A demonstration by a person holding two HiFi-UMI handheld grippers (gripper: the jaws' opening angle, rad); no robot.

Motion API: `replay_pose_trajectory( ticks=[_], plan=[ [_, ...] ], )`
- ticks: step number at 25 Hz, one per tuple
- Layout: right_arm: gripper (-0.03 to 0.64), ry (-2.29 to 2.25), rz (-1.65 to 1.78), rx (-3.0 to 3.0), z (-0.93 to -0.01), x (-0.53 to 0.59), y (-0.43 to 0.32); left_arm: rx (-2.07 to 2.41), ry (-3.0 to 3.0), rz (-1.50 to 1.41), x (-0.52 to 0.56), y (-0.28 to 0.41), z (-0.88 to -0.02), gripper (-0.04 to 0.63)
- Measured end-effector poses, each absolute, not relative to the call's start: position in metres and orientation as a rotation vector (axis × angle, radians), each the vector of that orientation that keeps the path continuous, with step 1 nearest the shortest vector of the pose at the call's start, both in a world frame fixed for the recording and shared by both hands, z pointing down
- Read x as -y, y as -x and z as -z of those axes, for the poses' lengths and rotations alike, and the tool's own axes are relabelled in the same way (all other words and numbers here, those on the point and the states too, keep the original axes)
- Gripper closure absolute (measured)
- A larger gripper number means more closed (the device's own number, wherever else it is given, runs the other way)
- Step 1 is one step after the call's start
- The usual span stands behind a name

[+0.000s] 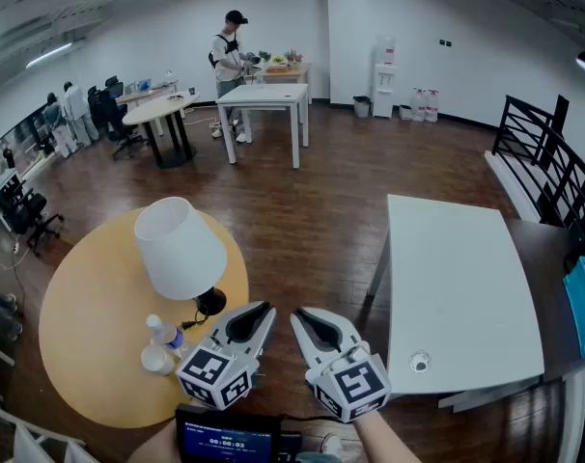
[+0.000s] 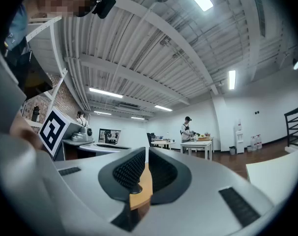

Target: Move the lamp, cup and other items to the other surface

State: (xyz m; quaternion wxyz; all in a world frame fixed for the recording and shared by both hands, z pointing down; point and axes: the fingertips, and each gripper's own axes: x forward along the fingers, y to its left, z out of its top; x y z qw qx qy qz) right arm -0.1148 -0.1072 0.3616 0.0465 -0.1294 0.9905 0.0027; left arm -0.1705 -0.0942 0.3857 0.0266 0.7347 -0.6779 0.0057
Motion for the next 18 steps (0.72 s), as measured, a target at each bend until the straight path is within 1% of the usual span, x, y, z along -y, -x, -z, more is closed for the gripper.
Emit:
replay_pose_trajectory(
  ticks=[7,8,9,10,17,18],
  plan=[
    [0.584,0.242,0.076,-3.026,-0.371,0.09,0.141,2.181,-2.259,-0.055,0.073,0.192,-0.394,0.557],
    [0.564,0.187,0.097,-3.033,-0.374,0.082,0.149,2.208,-2.24,-0.054,0.066,0.198,-0.396,0.557],
    [0.506,0.13,0.116,-3.045,-0.377,0.074,0.159,2.239,-2.206,-0.046,0.058,0.207,-0.397,0.558],
    [0.476,0.075,0.126,-3.058,-0.381,0.064,0.17,2.274,-2.164,-0.036,0.048,0.216,-0.398,0.557],
    [0.475,-0.251,0.163,-3.092,-0.405,-0.003,0.242,2.548,-1.843,-0.002,-0.041,0.273,-0.394,0.558],
    [0.454,-0.292,0.178,-3.097,-0.411,-0.012,0.252,2.577,-1.793,0.0,-0.054,0.28,-0.394,0.557]
  ],
)
